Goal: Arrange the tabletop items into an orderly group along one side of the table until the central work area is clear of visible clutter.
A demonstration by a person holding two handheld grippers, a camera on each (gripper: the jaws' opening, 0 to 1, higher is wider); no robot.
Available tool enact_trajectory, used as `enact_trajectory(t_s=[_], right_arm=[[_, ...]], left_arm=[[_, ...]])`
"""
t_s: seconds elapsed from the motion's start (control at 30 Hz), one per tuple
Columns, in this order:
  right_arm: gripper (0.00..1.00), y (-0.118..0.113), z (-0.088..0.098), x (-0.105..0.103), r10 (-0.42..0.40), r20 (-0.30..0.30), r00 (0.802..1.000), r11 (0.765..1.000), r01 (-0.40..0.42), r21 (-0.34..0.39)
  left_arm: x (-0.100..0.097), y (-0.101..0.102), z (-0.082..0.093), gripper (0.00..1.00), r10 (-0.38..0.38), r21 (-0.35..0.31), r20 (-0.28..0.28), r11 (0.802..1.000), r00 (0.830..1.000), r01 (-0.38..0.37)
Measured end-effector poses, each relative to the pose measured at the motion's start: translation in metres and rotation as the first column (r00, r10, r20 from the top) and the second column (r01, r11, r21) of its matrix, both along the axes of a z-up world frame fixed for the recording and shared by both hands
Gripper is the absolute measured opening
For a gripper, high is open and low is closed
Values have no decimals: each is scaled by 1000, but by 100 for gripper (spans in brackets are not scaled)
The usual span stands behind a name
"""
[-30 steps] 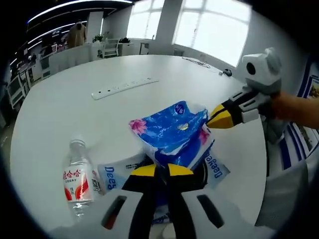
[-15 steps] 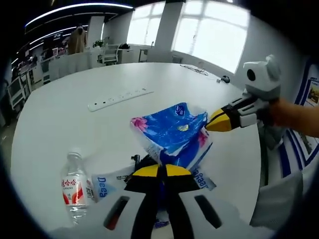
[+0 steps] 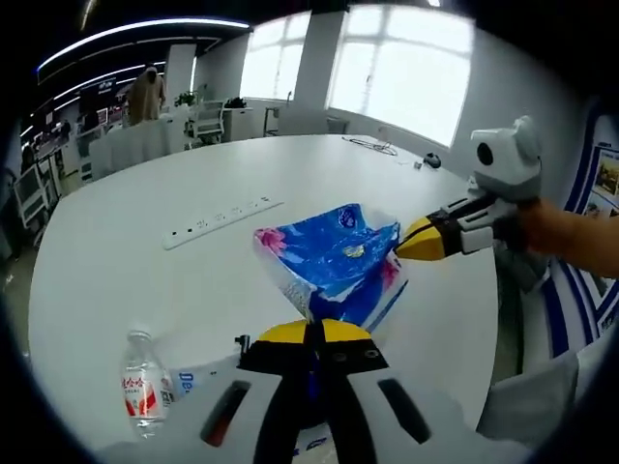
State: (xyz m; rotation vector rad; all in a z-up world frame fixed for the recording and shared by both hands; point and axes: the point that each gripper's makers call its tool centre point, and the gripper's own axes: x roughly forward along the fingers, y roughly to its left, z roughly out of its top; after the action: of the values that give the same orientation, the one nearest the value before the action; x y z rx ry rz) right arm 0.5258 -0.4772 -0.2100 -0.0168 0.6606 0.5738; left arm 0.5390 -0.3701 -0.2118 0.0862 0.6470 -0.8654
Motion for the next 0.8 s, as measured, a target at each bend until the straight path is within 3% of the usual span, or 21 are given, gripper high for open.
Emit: enact_trajectory(t_s=[0.23, 0.43, 0.57, 0.8], right_arm=[[0, -28, 20, 4, -41, 31, 999, 999, 41, 8], [0, -71, 37, 7, -89, 56, 994, 996, 89, -4], [0, -98, 41, 8, -122, 54, 991, 992, 122, -3], [0, -144, 34, 11, -164, 34, 986, 986, 165, -36]], left_arm=[[3, -30, 22, 0, -20, -6, 22, 1000, 1000, 20], [10, -72, 37, 0, -45, -27, 35, 999, 998, 46], [10, -97, 39, 0, -60, -41, 28, 997, 998, 61], [9, -146, 25, 0, -91, -49, -8, 995, 996, 90]])
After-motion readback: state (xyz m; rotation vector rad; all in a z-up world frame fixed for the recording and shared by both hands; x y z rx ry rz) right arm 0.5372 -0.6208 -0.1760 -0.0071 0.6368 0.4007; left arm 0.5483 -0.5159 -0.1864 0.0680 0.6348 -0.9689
